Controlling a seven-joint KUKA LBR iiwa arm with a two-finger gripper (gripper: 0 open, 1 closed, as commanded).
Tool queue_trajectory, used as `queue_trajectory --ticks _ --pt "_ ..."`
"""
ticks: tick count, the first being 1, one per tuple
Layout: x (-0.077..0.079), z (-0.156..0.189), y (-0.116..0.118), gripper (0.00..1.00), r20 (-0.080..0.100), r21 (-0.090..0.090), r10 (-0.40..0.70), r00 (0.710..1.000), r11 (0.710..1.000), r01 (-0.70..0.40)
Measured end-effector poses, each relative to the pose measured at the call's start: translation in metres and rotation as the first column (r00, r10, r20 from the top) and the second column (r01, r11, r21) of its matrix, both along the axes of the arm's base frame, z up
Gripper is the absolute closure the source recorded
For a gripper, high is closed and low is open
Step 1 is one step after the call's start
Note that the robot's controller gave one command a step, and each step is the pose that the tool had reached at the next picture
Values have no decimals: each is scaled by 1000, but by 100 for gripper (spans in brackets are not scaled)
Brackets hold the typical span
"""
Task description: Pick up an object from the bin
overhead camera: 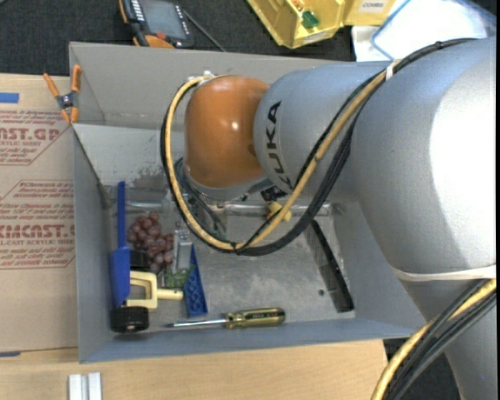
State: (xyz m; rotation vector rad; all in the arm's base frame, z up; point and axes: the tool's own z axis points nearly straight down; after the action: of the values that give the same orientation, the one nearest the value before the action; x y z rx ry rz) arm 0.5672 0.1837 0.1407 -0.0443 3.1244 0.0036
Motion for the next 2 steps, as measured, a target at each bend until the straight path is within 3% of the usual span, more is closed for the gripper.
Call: queue_trajectory --ticks 1,2 --pt "0 -40 23 0 -19 0 -84 996 997 84" --pt "-6 -67 19 0 -6 2 -223 975 975 223"
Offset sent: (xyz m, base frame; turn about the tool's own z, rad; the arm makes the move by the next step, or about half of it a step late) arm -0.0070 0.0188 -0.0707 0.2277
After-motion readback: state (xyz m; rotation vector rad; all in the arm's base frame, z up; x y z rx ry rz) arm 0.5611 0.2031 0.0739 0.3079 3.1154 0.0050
